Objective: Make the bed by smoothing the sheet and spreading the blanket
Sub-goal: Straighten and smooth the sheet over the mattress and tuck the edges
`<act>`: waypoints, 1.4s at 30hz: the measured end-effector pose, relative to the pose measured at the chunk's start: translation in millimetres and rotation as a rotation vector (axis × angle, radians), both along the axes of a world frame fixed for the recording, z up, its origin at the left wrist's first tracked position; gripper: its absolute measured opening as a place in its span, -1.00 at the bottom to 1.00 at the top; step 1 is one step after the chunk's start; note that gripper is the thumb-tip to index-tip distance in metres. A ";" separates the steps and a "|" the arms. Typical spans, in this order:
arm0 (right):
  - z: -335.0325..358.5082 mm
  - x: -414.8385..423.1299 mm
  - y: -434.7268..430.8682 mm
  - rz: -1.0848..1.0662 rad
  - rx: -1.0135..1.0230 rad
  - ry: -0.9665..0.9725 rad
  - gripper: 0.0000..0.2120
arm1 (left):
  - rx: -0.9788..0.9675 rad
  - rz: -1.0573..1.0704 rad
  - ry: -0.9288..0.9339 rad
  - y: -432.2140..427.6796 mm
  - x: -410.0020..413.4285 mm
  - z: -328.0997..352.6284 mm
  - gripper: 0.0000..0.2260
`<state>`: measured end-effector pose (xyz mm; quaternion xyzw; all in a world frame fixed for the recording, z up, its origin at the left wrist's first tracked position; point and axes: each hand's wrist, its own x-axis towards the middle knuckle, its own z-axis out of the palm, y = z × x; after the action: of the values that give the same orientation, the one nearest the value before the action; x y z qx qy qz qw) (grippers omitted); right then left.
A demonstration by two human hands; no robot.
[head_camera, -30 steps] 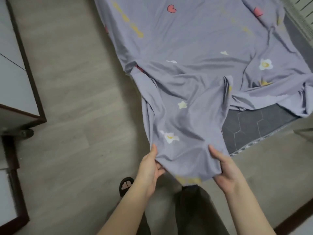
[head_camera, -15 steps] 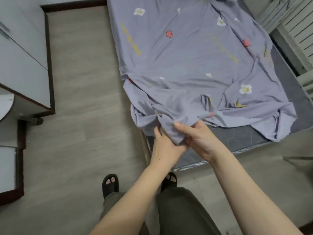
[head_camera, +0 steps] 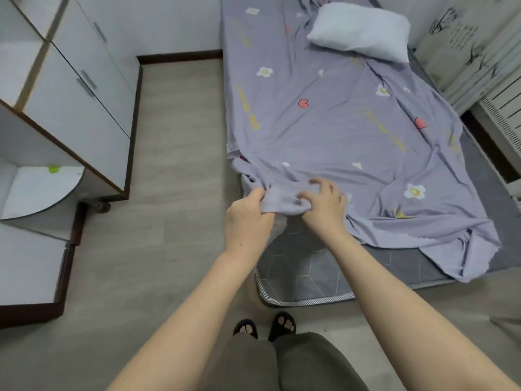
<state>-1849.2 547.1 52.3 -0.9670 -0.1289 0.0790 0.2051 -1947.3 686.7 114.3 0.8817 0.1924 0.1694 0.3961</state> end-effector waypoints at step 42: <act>126.6 26.6 -96.7 0.723 0.460 0.429 -0.87 | -1.407 0.332 0.216 -125.2 11.8 52.0 -0.26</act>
<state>-1822.6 450.4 178.9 -0.7515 -0.4259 0.3126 0.3951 -1935.5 561.5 166.4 0.3896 0.4250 -0.0242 0.8167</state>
